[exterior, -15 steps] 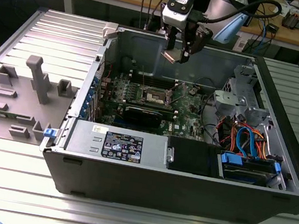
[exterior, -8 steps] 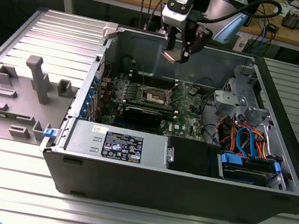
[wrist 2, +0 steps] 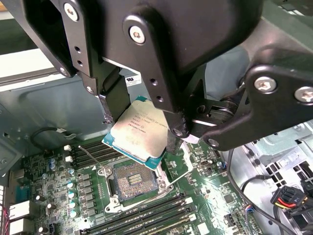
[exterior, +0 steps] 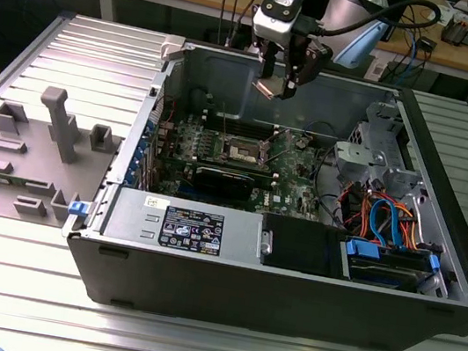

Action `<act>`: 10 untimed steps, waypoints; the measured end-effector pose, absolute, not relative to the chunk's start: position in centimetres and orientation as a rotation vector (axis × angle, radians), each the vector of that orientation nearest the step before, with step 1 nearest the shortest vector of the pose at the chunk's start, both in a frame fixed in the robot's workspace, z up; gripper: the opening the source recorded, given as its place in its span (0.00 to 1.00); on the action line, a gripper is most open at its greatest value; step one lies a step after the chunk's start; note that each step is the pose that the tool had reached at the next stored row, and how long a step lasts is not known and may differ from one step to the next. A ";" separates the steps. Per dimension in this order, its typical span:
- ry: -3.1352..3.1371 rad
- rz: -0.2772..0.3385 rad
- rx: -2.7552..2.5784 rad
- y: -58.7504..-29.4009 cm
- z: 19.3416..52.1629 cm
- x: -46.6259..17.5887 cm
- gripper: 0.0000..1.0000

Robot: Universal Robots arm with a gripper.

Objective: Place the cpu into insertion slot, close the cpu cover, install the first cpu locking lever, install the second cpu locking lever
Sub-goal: 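Place the cpu into insertion slot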

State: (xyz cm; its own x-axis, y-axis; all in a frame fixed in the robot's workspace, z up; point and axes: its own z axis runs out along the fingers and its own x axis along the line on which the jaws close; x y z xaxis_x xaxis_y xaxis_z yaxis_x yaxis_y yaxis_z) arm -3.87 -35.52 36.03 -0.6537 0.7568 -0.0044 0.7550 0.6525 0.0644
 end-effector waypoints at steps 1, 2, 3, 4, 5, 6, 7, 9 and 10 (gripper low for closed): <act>2.827 0.088 1.296 -35.5 36.0 -3.9 0.54; 2.826 0.088 1.298 -35.5 36.0 -3.9 0.54; 2.825 0.088 1.299 -35.5 36.0 -3.9 0.54; 2.824 0.088 1.301 -35.5 36.0 -3.9 0.54; 2.824 0.088 1.302 -35.5 36.0 -3.9 0.54; 2.823 0.088 1.304 -35.5 36.0 -3.9 0.54; 2.822 0.088 1.305 -35.5 36.0 -3.9 0.54; 2.820 0.088 1.309 -35.5 36.0 -3.9 0.54; 2.819 0.088 1.311 -35.5 36.0 -3.9 0.54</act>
